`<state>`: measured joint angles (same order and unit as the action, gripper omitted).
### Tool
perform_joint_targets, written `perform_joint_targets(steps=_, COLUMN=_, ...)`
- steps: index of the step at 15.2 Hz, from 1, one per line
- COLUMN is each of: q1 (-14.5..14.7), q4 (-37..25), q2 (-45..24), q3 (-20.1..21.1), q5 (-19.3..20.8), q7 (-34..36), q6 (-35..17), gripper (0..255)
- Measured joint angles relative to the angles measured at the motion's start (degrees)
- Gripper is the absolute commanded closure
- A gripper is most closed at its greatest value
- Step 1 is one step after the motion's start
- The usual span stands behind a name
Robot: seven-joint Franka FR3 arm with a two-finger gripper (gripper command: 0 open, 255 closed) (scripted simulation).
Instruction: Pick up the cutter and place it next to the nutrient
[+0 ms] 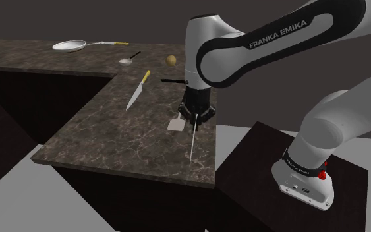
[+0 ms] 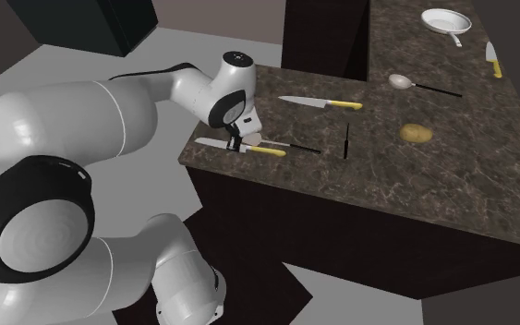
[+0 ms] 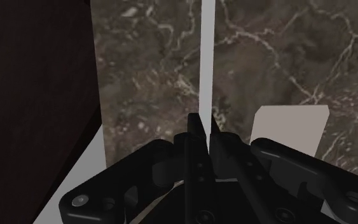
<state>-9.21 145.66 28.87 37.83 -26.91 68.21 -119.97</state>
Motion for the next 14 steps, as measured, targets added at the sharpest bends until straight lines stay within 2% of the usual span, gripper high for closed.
perform_joint_targets(steps=14, q1=-0.01, q4=-7.44, q2=4.19, q3=-3.98, q5=1.96, q7=0.85, q6=11.66, gripper=255)
